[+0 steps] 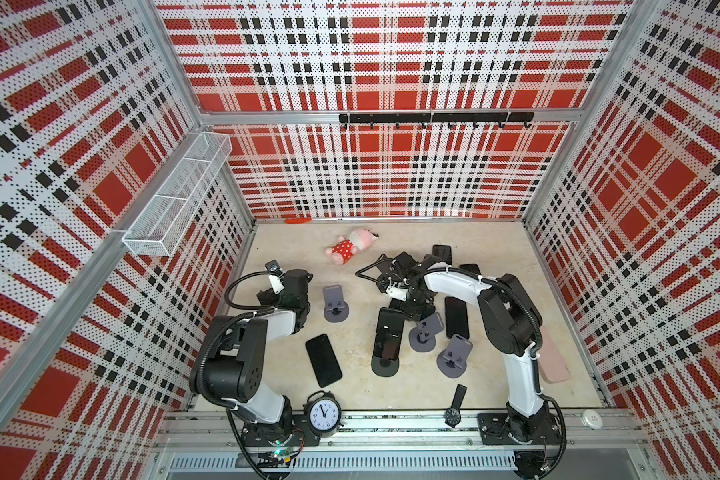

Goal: Remove the phone from the phone stand
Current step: 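Close the right gripper on the purple-cased phone and lift it off its stand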

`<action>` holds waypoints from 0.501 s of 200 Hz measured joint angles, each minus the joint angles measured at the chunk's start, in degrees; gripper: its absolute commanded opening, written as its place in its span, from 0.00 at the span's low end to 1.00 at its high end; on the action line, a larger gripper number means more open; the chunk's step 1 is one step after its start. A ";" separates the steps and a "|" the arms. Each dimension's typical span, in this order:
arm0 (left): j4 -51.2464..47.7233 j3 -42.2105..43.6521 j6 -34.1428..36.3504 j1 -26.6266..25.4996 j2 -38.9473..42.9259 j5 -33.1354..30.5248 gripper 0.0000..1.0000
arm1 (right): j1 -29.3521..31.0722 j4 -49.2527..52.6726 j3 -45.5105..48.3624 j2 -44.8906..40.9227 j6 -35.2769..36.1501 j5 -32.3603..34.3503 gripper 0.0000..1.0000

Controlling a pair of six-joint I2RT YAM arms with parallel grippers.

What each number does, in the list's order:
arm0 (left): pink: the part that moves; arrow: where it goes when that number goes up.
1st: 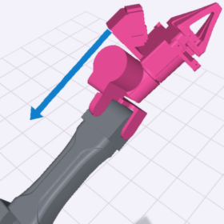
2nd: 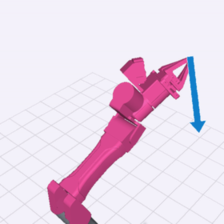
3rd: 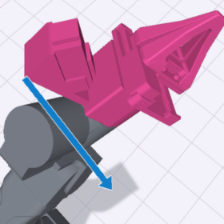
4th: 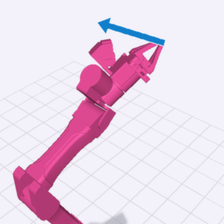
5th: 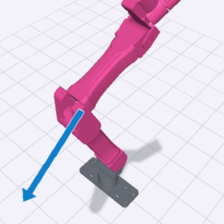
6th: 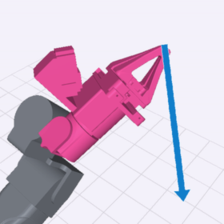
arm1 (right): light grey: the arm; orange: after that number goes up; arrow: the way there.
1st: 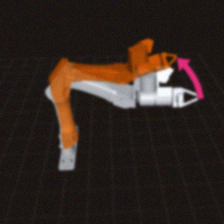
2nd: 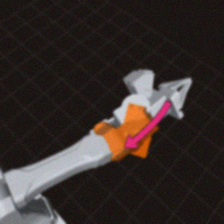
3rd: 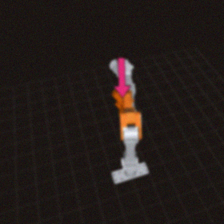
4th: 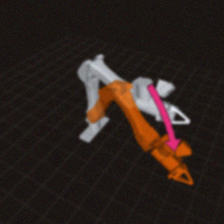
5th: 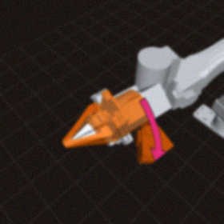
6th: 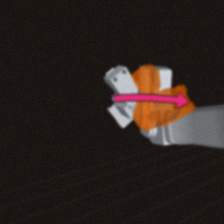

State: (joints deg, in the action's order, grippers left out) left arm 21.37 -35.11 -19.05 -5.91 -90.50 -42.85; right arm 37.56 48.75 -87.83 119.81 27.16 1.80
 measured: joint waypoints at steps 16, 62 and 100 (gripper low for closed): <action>0.02 0.00 0.00 0.00 0.00 0.04 0.98 | 0.04 -0.31 0.24 -0.13 0.22 0.42 0.78; 0.00 -0.09 0.02 0.00 -0.07 0.26 0.98 | 0.15 -0.90 0.72 -0.46 0.44 0.98 0.79; -0.02 -0.09 0.02 0.00 -0.31 0.42 0.98 | 0.28 -1.90 1.57 -1.01 0.52 1.07 0.79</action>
State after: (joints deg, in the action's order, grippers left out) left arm 21.34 -35.20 -19.03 -5.91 -90.80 -42.44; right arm 37.85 46.85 -86.26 118.80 27.68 2.87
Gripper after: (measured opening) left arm 0.982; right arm 0.792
